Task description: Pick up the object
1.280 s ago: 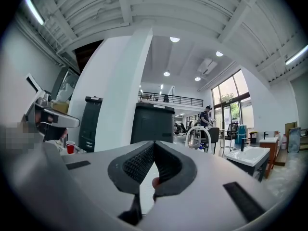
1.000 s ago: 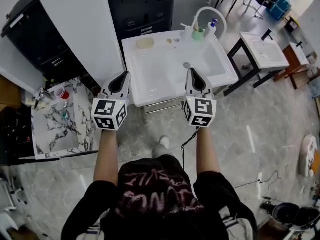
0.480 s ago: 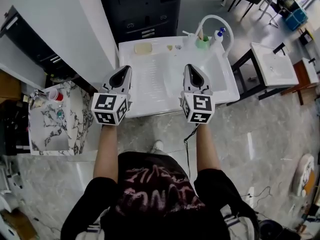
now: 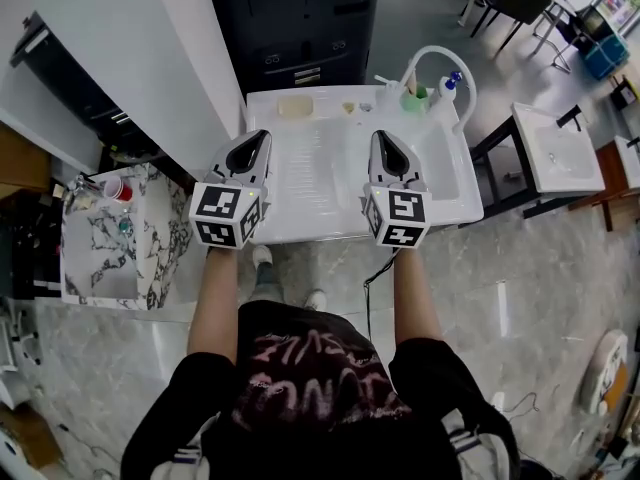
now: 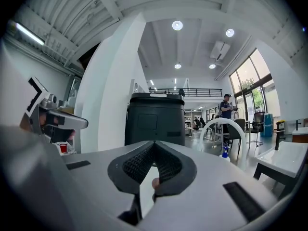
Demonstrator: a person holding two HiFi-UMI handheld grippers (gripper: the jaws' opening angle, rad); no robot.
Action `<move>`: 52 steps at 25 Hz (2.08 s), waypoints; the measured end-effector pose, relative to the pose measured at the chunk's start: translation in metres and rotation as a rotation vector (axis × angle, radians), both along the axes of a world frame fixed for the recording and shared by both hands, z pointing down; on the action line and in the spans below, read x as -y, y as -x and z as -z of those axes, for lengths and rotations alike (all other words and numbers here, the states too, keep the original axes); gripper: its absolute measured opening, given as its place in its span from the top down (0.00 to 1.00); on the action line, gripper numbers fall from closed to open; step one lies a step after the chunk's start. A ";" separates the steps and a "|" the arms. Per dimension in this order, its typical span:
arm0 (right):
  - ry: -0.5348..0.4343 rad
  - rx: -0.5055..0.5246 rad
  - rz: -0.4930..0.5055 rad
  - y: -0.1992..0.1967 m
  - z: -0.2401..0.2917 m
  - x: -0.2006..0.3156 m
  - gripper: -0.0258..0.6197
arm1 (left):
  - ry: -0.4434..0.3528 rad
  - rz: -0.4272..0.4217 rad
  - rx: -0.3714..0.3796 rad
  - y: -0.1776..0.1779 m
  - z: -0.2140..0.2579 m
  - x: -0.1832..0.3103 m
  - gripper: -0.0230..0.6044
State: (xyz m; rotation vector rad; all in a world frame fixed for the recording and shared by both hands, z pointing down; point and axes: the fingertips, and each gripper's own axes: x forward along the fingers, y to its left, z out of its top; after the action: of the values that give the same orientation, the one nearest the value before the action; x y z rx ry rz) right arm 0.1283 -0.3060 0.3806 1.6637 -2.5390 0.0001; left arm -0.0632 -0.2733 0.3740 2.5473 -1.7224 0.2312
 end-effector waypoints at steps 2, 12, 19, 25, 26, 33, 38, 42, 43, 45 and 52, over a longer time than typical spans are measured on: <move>-0.002 0.000 -0.004 0.000 0.000 0.003 0.94 | -0.003 -0.003 -0.002 0.000 -0.001 0.004 0.94; 0.002 0.004 -0.048 0.003 -0.007 0.032 0.94 | 0.008 -0.040 -0.021 0.003 -0.015 0.043 0.94; 0.004 -0.012 -0.075 0.011 -0.016 0.064 0.94 | 0.032 -0.069 -0.037 0.011 -0.032 0.085 0.94; 0.012 -0.018 -0.084 0.021 -0.023 0.088 0.94 | 0.059 -0.095 -0.035 0.011 -0.046 0.112 0.94; 0.015 -0.017 -0.084 0.022 -0.024 0.090 0.94 | 0.063 -0.097 -0.036 0.011 -0.047 0.116 0.94; 0.032 -0.005 -0.098 0.021 -0.028 0.106 0.94 | 0.078 -0.110 -0.034 0.011 -0.056 0.135 0.94; 0.043 -0.045 -0.104 0.018 -0.032 0.114 0.94 | 0.100 -0.136 -0.026 0.002 -0.067 0.152 0.94; 0.049 -0.046 -0.127 0.009 -0.036 0.120 0.94 | 0.118 -0.166 -0.008 -0.010 -0.078 0.166 0.94; 0.052 -0.041 -0.137 0.006 -0.036 0.122 0.94 | 0.128 -0.179 -0.001 -0.014 -0.084 0.170 0.94; 0.058 -0.027 -0.153 -0.001 -0.038 0.126 0.94 | 0.158 -0.203 0.013 -0.021 -0.100 0.181 0.94; 0.066 0.009 -0.185 -0.015 -0.040 0.134 0.94 | 0.285 -0.268 0.067 -0.041 -0.161 0.211 0.80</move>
State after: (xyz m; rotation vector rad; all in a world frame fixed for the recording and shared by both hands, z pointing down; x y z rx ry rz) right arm 0.1431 -0.4403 0.4208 1.8683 -2.3537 0.1054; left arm -0.0223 -0.4840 0.5348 2.5684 -1.2521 0.5385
